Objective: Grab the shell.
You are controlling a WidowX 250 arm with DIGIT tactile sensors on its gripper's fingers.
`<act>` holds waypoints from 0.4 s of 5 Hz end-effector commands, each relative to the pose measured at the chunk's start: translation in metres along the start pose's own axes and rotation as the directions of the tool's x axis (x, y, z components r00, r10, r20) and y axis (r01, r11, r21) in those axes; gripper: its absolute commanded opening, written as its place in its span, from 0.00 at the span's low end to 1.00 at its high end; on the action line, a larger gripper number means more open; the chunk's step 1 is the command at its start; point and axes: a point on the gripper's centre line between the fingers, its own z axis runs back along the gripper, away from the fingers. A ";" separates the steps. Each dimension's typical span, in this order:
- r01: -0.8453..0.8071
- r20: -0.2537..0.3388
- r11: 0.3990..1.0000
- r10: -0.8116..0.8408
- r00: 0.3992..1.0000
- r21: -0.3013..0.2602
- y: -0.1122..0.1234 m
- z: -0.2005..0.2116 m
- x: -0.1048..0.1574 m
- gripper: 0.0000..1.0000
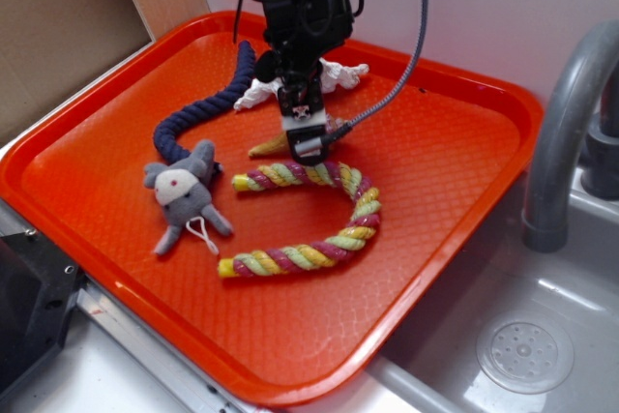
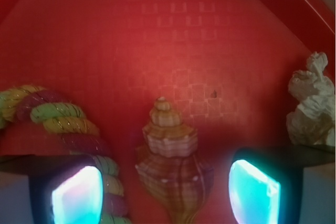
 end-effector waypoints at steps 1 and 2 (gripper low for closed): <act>-0.052 -0.097 0.998 0.057 0.994 0.047 0.001 -0.025 0.000 1.00; -0.045 -0.127 0.998 0.051 0.991 0.051 -0.004 -0.034 0.000 0.93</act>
